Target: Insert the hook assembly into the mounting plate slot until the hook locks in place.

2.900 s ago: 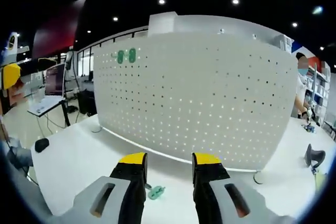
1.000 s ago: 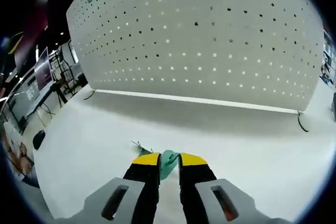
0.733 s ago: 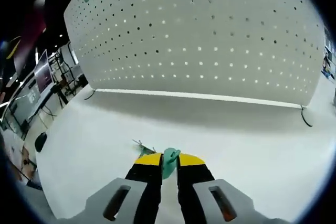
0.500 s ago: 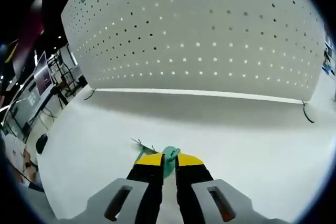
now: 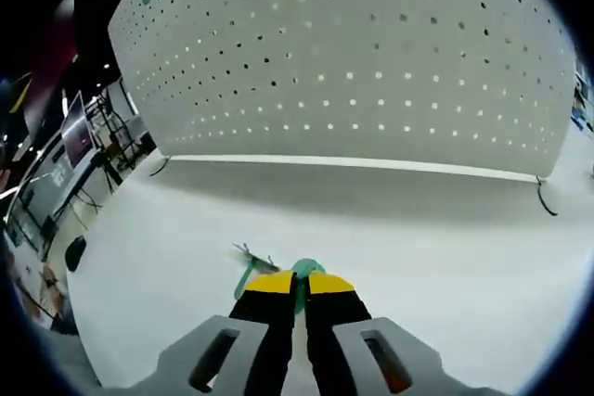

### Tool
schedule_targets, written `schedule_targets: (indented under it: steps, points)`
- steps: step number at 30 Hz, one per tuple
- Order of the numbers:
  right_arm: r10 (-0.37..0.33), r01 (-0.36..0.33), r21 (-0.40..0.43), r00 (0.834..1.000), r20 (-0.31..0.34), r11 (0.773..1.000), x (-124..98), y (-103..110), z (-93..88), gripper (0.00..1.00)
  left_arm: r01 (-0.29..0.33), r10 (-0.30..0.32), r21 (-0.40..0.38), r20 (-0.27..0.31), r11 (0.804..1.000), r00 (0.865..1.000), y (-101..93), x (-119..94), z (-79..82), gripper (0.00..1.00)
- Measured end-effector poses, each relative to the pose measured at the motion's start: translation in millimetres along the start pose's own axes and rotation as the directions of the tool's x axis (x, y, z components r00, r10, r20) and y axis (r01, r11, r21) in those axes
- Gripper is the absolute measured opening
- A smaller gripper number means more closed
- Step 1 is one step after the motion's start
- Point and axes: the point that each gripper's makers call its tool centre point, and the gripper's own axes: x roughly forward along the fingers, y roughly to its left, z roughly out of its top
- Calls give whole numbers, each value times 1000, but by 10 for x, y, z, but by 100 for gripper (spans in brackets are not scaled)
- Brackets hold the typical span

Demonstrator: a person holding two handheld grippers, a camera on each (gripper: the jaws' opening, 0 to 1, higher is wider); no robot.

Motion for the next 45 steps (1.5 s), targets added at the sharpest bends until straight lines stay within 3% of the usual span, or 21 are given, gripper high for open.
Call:
schedule_targets:
  steps: [10,16,22,28,36,45]
  points:
    - [13,-12,-13,999,29,1000,-119,41,101,2,9,-9,6,4,1000,1000,-39,-7,24,72]
    - [36,-29,-77,995,88,997,-285,166,342,2,12,-12,6,2,1000,1000,-58,-28,18,71]
    - [74,-48,-139,980,186,989,-584,362,709,1,15,-15,10,11,1000,1000,-74,-41,52,71]
    - [111,-56,-195,951,289,979,-918,568,1095,1,20,-21,21,23,1000,1000,-102,-50,128,70]
    - [175,-38,-309,886,429,950,-1463,953,1641,1,21,-23,40,48,999,999,-133,-79,281,70]
    - [239,-24,-383,817,525,923,-1972,1324,1967,1,17,-23,66,81,998,996,-140,-111,485,69]
